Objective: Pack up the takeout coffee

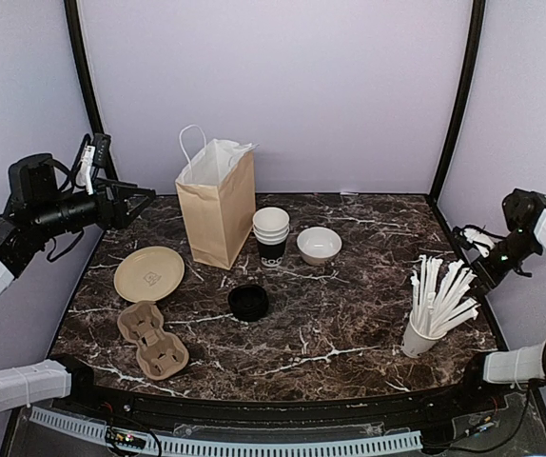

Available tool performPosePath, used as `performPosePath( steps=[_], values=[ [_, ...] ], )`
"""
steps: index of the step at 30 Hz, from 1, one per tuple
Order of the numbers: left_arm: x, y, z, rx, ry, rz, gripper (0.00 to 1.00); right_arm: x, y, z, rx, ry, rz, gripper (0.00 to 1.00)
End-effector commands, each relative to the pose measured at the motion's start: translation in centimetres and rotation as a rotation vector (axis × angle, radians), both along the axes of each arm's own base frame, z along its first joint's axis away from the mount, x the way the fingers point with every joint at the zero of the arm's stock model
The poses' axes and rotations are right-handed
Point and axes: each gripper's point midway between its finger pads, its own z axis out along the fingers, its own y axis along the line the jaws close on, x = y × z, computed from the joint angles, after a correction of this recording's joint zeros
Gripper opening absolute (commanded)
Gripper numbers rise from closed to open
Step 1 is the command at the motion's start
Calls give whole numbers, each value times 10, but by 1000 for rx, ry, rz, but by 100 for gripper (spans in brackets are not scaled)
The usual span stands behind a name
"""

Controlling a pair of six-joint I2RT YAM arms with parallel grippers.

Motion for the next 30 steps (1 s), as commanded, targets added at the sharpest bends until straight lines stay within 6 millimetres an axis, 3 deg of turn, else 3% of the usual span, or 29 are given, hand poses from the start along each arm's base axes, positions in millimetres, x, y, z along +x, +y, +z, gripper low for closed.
performPosePath(
  steps=[1, 19, 30],
  values=[
    [4, -2, 9, -22, -26, 2, 82, -16, 30, -4, 116, 51, 126, 59],
    [19, -7, -12, -30, 50, 12, 82, -26, 48, -41, 116, 140, 184, 44],
    [25, -12, -18, -35, 71, 0, 83, -9, 50, -43, 87, 114, 155, 20]
  ],
)
